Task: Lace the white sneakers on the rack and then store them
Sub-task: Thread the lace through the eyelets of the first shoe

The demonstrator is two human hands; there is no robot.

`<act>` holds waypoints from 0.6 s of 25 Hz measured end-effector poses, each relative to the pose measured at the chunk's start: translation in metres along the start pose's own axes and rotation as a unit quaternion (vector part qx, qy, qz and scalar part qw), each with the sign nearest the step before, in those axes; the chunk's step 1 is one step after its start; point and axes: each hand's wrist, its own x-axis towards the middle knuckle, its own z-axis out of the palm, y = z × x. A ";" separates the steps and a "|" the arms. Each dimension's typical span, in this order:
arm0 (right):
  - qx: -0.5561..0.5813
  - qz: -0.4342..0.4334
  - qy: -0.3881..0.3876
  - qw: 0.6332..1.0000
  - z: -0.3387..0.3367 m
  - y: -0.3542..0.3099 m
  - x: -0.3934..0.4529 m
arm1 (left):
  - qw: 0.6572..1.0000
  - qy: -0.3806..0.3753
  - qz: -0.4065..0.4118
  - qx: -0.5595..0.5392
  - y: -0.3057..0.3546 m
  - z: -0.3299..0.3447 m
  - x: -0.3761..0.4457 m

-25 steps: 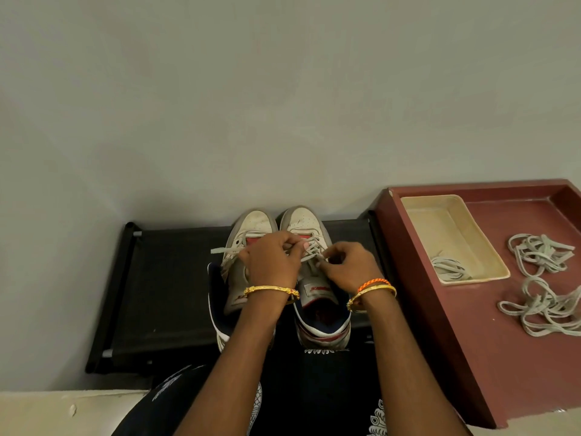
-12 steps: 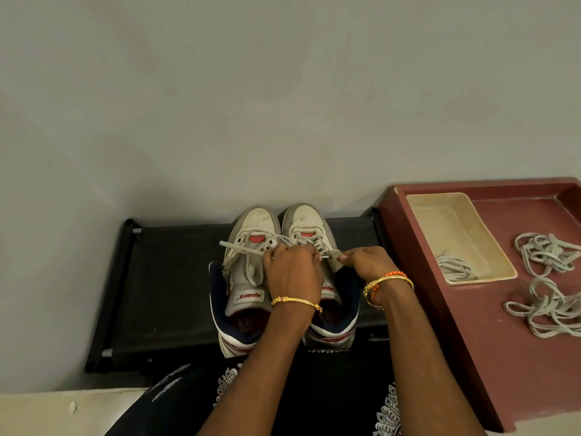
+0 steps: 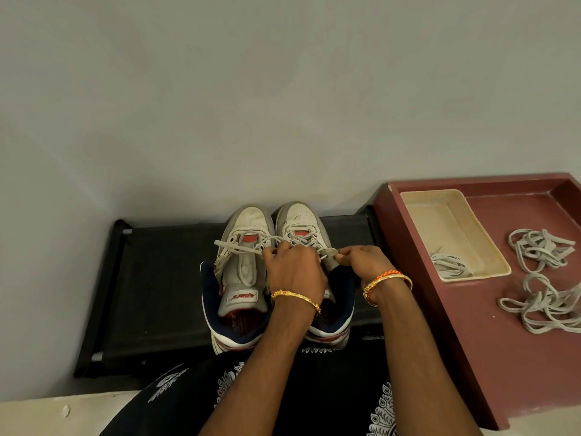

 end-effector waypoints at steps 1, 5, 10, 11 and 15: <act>-0.001 -0.003 -0.002 1.000 0.000 0.001 0.002 | 1.000 -0.001 0.002 0.006 0.001 0.000 -0.001; 0.024 0.001 -0.009 1.000 0.002 0.005 0.006 | 1.000 0.000 0.008 0.009 0.001 -0.001 -0.001; 0.123 0.085 -0.059 0.987 0.002 0.009 0.016 | 1.000 0.001 -0.002 -0.006 0.004 -0.001 0.002; 0.144 0.106 -0.066 0.982 0.003 0.009 0.020 | 1.000 0.002 -0.006 -0.016 0.003 -0.001 0.002; 0.109 0.120 -0.069 0.984 0.001 0.002 0.021 | 0.998 0.020 0.002 -0.062 -0.003 0.003 0.000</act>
